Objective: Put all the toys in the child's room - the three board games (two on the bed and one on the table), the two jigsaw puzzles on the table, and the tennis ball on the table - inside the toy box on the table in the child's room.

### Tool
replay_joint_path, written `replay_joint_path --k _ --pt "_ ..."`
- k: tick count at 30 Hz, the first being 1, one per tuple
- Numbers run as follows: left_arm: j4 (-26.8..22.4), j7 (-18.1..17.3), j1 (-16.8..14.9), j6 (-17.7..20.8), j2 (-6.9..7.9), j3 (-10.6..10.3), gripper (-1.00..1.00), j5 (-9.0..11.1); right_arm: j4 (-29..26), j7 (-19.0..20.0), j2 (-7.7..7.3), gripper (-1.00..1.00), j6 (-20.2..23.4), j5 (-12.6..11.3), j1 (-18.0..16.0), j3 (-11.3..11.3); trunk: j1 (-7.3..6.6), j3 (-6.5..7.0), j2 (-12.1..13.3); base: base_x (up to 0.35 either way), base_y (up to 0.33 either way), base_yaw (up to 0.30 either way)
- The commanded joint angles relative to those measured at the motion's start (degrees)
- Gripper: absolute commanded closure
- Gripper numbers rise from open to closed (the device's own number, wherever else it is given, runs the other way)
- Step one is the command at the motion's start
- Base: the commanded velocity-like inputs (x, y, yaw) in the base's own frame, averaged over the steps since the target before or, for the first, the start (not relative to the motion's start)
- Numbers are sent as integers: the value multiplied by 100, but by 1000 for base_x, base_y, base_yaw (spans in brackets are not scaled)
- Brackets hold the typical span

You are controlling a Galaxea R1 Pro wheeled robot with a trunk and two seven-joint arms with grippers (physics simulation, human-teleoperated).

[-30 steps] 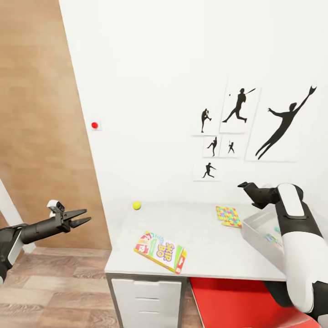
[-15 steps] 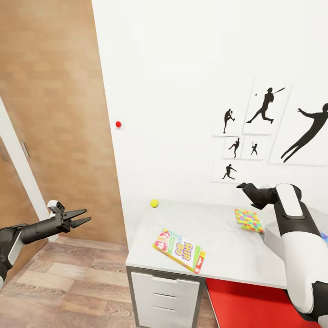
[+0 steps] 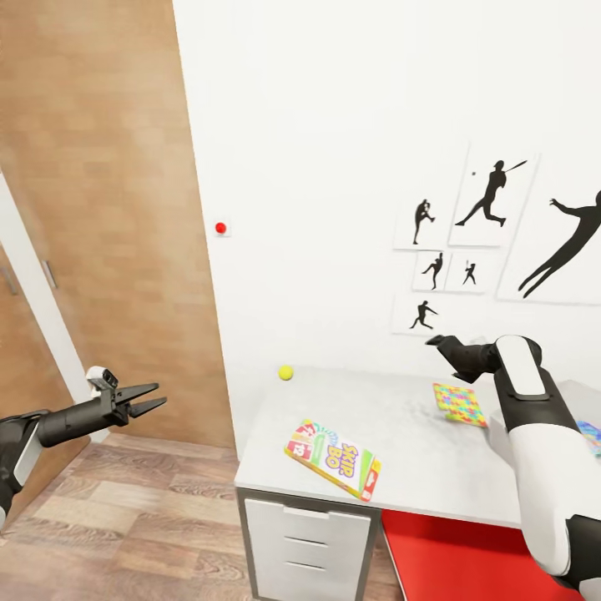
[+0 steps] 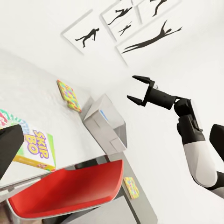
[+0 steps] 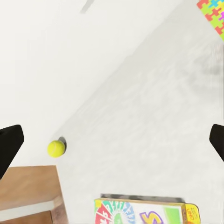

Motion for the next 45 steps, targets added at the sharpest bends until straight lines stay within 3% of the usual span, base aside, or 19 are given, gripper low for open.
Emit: replay_joint_path --k 1,17,25,29,33,37,45 --pt "2 -22 -1 61 1 -1 -100 0 -5 -58 2 -100 7 -59 -3 -3 3 -4 -6 0 162 0" --pt "2 -22 -1 61 1 2 -100 0 28 -67 9 -100 32 -55 -39 12 3 -4 -6 0 28 0" --pt "2 -22 -1 61 10 7 -100 -2 55 -129 132 -100 80 -29 -46 25 3 -4 -6 0 0 0" --pt "2 -22 -1 61 14 7 -100 -5 89 -442 225 -100 296 -11 -148 272 3 -4 -6 0 0 0" --pt "2 -22 -1 61 17 7 -100 -8 95 -1156 438 -100 538 -27 -348 736 3 -4 -6 0 0 0" --pt "2 -22 -1 61 25 12 -100 -15 108 -1469 524 -100 601 -65 -416 867 3 -4 -6 0 0 0" --pt "-34 -22 -1 -2 37 9 -100 -28 75 -1572 556 -100 618 -77 -434 930 3 -4 -6 0 0 0"
